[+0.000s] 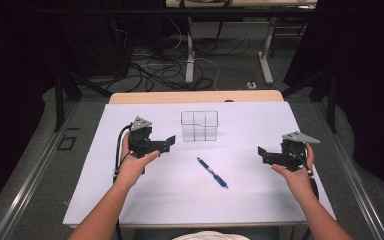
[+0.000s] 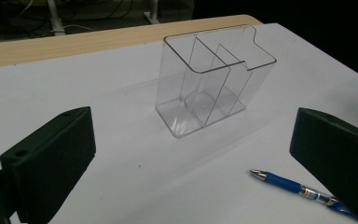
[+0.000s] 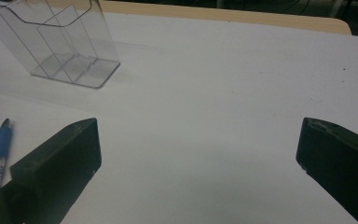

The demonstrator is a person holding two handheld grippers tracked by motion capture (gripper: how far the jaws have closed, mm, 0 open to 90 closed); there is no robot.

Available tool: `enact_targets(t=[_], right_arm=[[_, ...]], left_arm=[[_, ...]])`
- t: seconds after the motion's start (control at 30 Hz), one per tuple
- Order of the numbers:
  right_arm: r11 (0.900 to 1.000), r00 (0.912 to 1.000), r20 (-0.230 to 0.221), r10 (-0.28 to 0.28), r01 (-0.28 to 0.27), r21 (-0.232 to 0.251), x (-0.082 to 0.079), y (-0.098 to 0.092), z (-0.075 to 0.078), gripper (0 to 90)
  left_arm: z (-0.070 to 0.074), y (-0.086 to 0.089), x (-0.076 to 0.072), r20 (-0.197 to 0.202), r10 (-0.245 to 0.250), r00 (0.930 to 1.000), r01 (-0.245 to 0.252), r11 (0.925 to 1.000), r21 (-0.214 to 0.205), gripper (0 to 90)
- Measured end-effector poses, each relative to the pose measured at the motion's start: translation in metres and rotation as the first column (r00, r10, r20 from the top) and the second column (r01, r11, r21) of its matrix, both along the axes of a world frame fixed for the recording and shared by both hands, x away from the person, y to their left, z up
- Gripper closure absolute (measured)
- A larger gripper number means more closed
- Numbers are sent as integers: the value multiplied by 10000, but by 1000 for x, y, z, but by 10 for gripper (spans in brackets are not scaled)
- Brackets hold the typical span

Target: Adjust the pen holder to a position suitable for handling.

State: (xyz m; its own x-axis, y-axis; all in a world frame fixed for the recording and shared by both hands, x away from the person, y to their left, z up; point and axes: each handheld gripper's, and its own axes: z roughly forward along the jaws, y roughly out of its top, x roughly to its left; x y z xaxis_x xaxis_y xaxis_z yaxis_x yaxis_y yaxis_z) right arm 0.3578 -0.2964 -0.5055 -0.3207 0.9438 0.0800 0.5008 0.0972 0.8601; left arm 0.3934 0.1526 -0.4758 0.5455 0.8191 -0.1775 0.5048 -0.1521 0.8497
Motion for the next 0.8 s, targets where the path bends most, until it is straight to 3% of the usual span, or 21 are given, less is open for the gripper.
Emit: enact_targets(t=[0.03, 0.07, 0.3, 0.33, 0.4, 0.53, 0.8], right_arm=[[10000, 10000, -55, -8, 8, -57, -1, 2, 1, 0], [9999, 10000, -32, 94, -94, -52, -1, 4, 2, 0], [9995, 9994, -159, 307, -309, -115, -3, 15, 5, 0], [9982, 9978, -276, 603, -603, 10, -3, 20, 5, 0], [9974, 9969, -319, 716, -717, -16, -3, 26, 6, 0], [9943, 9940, -274, 1062, -1061, 41, -2, 37, 8, 0], [9799, 9799, -128, 1988, -1990, -152, 3, 62, 7, 22]], left_arm=[[0, 0, 0, 0, 0, 10000, 0, 10000, 0, 1], [0, 3, -2, 116, 195, 9997, -198, 9994, 276, 1], [-5, 15, -9, 449, 253, 9987, -274, 9985, 469, 1], [-7, 19, -10, 500, 270, 9984, -301, 9976, 622, 2], [-8, 20, -9, 524, 262, 9983, -295, 9976, 624, 1], [-9, 27, -8, 579, 474, 9972, -487, 9986, 207, 1], [-9, 35, -6, 311, 700, 9971, -704, 9974, 136, 2]])
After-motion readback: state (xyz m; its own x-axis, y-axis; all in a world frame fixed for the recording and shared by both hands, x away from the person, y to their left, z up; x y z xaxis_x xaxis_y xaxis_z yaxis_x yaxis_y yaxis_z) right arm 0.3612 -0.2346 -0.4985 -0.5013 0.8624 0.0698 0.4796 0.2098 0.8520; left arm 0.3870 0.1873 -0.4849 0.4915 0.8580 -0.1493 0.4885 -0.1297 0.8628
